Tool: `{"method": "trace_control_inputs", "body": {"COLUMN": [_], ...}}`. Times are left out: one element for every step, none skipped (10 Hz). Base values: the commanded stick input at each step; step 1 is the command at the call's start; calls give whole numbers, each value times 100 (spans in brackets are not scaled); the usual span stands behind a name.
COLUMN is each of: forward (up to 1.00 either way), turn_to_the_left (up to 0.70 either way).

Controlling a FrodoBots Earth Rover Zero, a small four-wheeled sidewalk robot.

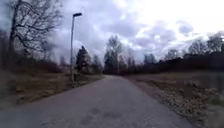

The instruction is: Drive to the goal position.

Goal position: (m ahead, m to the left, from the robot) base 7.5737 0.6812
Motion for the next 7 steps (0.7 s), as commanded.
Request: {"method": "trace_control_inputs", "body": {"forward": [50,50,50,50,50,50,50], "turn_to_the_left": [0,0,0,0,0,0,0]}}
